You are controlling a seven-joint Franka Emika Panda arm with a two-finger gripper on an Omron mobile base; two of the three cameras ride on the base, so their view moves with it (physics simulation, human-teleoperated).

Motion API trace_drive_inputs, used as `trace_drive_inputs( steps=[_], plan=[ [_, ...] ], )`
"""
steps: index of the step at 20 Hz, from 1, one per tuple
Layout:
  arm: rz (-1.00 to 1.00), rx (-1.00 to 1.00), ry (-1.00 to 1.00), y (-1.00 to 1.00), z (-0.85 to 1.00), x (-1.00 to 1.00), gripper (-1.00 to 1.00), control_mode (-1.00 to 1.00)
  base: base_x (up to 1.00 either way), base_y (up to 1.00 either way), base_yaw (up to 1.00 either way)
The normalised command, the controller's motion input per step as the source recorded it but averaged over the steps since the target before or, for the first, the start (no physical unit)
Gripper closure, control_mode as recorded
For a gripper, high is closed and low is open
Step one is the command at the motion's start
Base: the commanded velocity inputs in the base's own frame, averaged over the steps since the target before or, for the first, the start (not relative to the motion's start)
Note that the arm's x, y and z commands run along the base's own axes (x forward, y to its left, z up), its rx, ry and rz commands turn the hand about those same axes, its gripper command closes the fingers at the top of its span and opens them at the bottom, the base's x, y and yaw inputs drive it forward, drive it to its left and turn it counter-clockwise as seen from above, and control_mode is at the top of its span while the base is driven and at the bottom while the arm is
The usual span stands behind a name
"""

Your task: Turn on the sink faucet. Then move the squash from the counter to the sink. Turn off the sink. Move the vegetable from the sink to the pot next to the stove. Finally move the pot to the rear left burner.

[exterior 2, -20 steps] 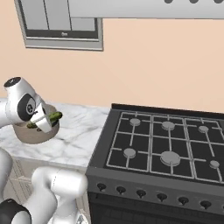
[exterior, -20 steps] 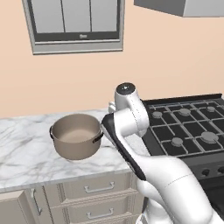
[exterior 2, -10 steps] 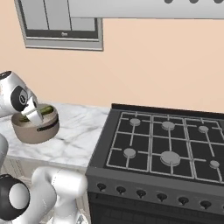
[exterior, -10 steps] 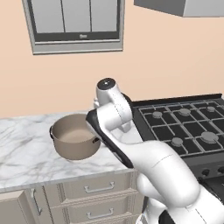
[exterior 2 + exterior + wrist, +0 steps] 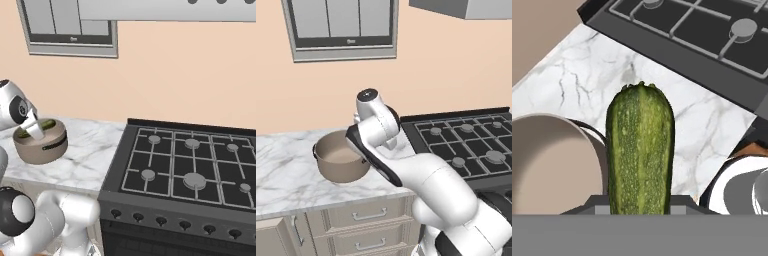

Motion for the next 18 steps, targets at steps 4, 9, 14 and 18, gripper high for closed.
trace_drive_inputs(
  steps=[4, 9, 14, 18],
  plan=[
    [0.08, 0.00, 0.04, 0.34, -0.12, 0.18, 1.00, -1.00, 0.00, 0.00, 0.00],
    [0.08, 0.00, 0.07, 0.30, -0.14, 0.29, 1.00, -1.00, 0.00, 0.00, 0.00],
    [0.06, 0.00, 0.03, 0.25, -0.19, 0.36, 1.00, -1.00, 0.00, 0.00, 0.00],
    [0.05, 0.00, 0.03, 0.17, -0.32, 0.25, 1.00, -1.00, 0.00, 0.00, 0.00]
  ],
)
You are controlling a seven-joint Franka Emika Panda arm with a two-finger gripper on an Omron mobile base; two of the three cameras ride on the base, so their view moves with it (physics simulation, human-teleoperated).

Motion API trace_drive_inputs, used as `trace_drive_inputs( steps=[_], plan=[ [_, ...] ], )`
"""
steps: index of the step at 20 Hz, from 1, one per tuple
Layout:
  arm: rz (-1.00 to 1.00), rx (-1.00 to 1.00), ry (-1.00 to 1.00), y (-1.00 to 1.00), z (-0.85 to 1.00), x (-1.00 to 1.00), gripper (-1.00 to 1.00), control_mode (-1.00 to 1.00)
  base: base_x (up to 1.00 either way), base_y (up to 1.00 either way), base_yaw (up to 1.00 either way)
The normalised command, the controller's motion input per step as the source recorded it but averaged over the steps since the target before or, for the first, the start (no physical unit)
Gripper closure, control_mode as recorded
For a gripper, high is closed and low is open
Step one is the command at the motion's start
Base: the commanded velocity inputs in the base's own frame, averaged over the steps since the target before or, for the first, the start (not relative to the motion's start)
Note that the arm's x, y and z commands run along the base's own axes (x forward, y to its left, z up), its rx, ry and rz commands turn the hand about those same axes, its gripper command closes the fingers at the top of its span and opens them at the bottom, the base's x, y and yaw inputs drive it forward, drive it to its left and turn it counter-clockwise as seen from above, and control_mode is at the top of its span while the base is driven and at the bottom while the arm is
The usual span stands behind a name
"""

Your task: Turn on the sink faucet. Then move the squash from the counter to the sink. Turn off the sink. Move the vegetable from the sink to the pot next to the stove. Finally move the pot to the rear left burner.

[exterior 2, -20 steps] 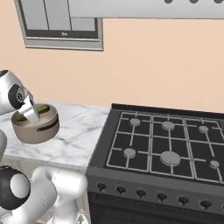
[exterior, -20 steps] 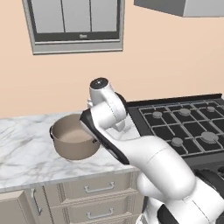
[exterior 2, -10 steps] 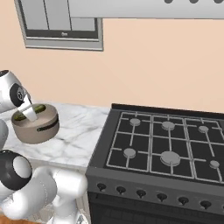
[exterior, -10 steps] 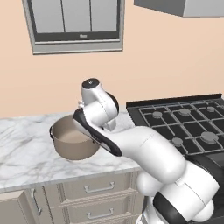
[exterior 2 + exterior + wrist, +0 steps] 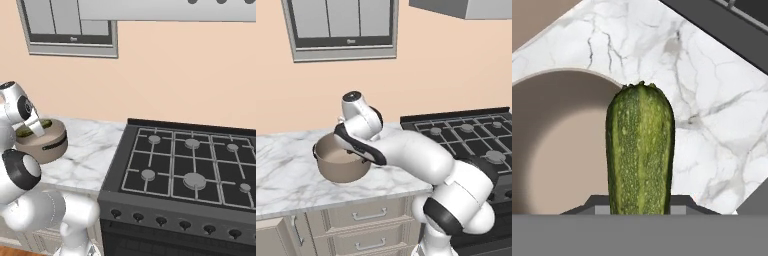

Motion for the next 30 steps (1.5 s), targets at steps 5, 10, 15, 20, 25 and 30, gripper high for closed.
trace_drive_inputs(
  steps=[5, 10, 15, 20, 25, 30],
  plan=[
    [0.04, 0.00, 0.02, 0.06, -0.32, 0.19, 1.00, -1.00, 0.00, 0.00, 0.00],
    [0.04, 0.00, 0.02, 0.04, -0.30, 0.15, 1.00, -1.00, 0.00, 0.00, 0.00],
    [0.04, 0.00, 0.02, 0.09, -0.28, 0.12, 1.00, -1.00, 0.00, 0.00, 0.00],
    [0.02, 0.00, 0.06, 0.06, -0.17, 0.02, 1.00, -1.00, 0.00, 0.00, 0.00],
    [0.00, 0.00, 0.07, 0.00, -0.20, 0.00, 1.00, -1.00, 0.00, 0.00, 0.00],
    [0.00, 0.00, 0.05, 0.00, -0.13, 0.00, 1.00, -1.00, 0.00, 0.00, 0.00]
  ],
)
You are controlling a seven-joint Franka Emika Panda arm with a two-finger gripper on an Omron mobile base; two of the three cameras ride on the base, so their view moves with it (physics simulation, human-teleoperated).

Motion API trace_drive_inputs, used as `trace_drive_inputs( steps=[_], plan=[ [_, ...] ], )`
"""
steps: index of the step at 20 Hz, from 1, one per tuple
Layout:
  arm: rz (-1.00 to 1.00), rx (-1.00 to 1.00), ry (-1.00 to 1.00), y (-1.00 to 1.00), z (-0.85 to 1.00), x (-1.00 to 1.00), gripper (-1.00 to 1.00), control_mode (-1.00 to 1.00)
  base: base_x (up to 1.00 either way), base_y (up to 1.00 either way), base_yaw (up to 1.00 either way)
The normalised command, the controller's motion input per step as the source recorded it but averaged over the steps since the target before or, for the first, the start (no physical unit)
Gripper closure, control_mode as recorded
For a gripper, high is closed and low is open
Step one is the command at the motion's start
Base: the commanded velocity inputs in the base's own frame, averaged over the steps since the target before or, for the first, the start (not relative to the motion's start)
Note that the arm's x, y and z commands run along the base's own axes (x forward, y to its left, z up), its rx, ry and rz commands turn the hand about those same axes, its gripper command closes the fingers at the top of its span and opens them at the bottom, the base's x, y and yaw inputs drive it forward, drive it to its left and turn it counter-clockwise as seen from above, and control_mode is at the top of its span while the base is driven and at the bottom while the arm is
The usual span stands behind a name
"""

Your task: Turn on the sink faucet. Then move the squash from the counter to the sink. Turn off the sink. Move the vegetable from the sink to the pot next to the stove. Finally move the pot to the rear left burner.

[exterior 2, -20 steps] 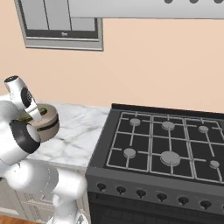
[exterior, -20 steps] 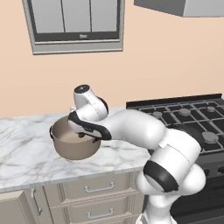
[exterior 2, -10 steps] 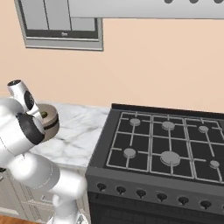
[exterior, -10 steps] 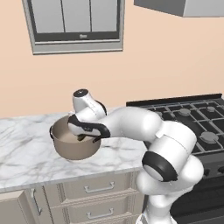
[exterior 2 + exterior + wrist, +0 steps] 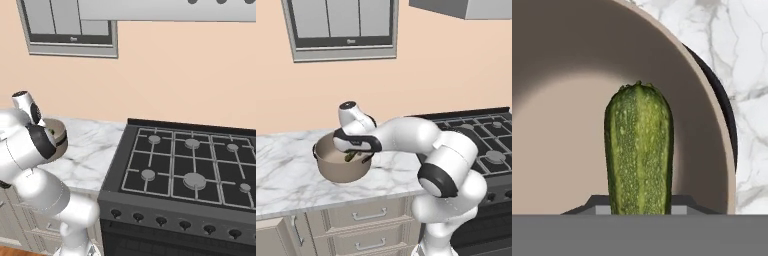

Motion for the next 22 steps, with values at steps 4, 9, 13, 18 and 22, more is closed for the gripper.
trace_drive_inputs(
  steps=[4, 9, 13, 18, 22],
  plan=[
    [0.00, 0.00, 0.01, 0.05, -0.16, 0.00, 1.00, -1.00, 0.00, 0.00, 0.00],
    [0.00, 0.00, 0.00, 0.06, -0.21, 0.02, 1.00, -1.00, 0.00, 0.00, 0.00],
    [0.00, 0.00, 0.00, 0.04, -0.21, 0.10, 1.00, -1.00, 0.00, 0.00, 0.00],
    [0.00, 0.00, 0.00, 0.02, -0.25, 0.08, 1.00, -1.00, 0.00, 0.00, 0.00],
    [0.00, 0.00, 0.00, 0.00, -0.16, 0.02, -1.00, -1.00, 0.00, 0.00, 0.00]
  ],
)
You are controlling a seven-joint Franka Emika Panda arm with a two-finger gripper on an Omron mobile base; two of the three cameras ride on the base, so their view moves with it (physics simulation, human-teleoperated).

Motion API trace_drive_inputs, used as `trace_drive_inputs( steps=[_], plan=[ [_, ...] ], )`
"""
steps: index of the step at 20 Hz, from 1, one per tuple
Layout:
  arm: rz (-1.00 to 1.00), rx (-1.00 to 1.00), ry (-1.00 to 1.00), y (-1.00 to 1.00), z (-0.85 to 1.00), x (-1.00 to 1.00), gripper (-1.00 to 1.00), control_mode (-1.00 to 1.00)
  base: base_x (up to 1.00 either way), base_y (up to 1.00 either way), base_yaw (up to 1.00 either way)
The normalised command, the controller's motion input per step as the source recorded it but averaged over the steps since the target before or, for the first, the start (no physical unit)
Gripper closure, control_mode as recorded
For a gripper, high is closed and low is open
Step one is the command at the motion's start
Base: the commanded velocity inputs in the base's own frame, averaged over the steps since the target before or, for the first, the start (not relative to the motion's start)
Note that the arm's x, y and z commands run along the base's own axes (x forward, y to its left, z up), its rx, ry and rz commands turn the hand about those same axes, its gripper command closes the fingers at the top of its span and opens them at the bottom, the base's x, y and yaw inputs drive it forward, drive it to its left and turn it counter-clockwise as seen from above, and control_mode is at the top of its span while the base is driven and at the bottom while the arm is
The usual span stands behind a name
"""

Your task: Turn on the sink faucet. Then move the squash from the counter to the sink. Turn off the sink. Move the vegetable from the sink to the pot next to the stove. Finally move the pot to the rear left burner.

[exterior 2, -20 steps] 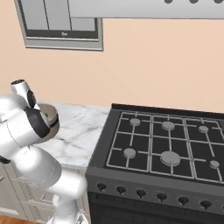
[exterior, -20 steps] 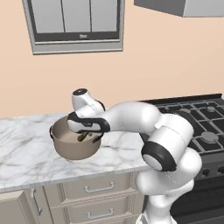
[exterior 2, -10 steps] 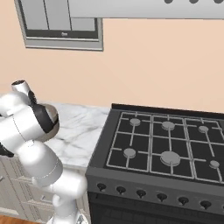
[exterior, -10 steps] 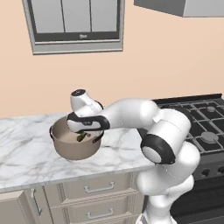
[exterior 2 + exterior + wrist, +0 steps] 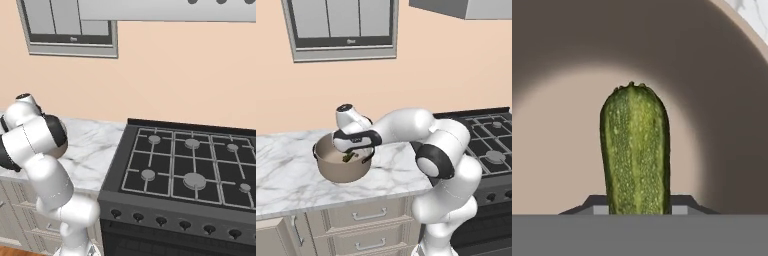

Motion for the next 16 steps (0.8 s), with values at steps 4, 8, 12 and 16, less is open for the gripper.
trace_drive_inputs(
  steps=[4, 8, 12, 16],
  plan=[
    [0.00, 0.00, 0.01, 0.00, -0.04, 0.00, -1.00, -1.00, 0.00, 0.00, 0.00],
    [0.00, 0.00, 0.00, 0.00, 0.00, 0.00, -1.00, -1.00, 0.00, 0.00, 0.00],
    [-0.03, 0.00, 0.00, 0.00, 0.21, -0.10, -1.00, -1.00, 0.00, 0.00, 0.00],
    [-0.05, 0.01, 0.00, -0.03, 0.30, -0.17, -1.00, -1.00, 0.00, 0.00, 0.00]
  ],
)
